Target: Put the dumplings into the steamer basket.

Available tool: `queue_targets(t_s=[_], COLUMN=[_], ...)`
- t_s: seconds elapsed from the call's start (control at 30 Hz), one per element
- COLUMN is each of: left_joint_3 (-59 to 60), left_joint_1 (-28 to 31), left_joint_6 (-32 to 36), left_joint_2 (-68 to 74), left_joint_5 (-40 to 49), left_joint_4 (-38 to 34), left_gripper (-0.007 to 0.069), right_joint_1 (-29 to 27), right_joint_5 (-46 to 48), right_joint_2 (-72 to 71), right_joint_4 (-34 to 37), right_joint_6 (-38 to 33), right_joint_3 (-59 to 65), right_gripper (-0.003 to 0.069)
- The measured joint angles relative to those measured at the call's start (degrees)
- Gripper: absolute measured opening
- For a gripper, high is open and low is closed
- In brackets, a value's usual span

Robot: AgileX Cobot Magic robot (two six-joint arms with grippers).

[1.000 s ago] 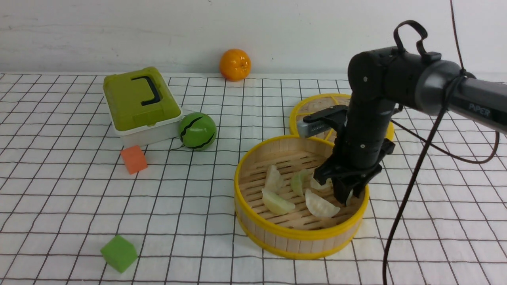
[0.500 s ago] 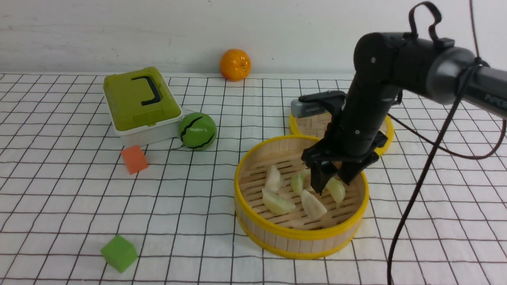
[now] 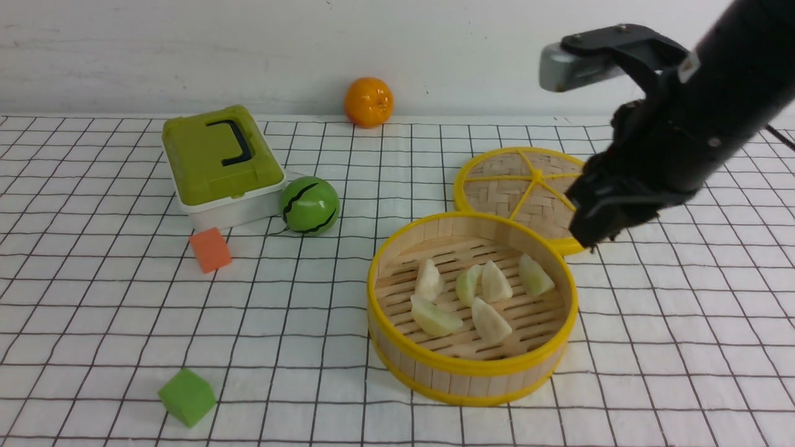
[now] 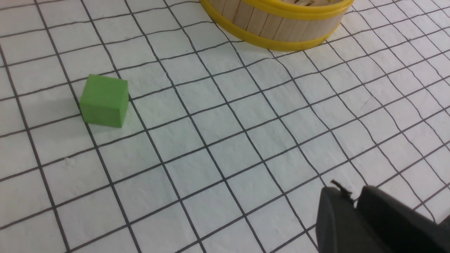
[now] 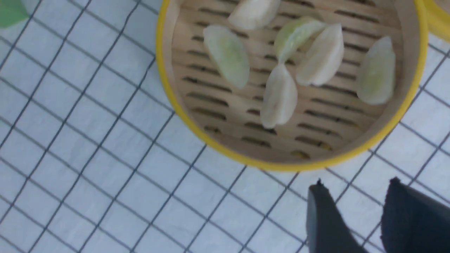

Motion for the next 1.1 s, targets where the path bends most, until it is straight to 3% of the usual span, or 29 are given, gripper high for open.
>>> queue_targets(t_s=[0.03,0.07,0.1,0.2,0.43,0.6,1.1], left_joint_3=[0.0,0.0,0.0,0.0,0.0,0.3,0.5], left_joint_1=[0.0,0.0,0.0,0.0,0.0,0.0,0.0], left_joint_6=[0.0,0.0,-0.1,-0.7,-1.4,-1.4,-1.4], left_joint_2=[0.0,0.0,0.0,0.0,0.0,0.0,0.0], left_joint_5=[0.0,0.0,0.0,-0.5,-3.3,-3.2,-3.2], left_joint_4=[0.0,0.0,0.0,0.3,1.5,1.5,1.6], left_gripper=[0.0086,0.0086,0.009,0.0093,0.0094,0.0101,0.0112], right_joint_1=[0.0,0.0,0.0,0.0,0.0,0.0,0.0], right_joint_5=[0.1,0.1,0.2,-4.3,-21.2,-27.8,-21.4], right_joint_2=[-4.4,-4.9,-9.6,-18.1,-35.5,-45.6,-56.3], right_joint_4=[0.2,0.2,0.5,1.4,2.7,3.0,3.0], right_joint_6=[-0.6,-0.6,-0.9,-1.3,-1.5,-1.5,-1.5], right_joint_3=[4.1,4.6,9.2,16.5,29.8,35.7,40.8], right_gripper=[0.0117,0.0109,0.0049,-0.0017,-0.0023,-0.0023,-0.0017])
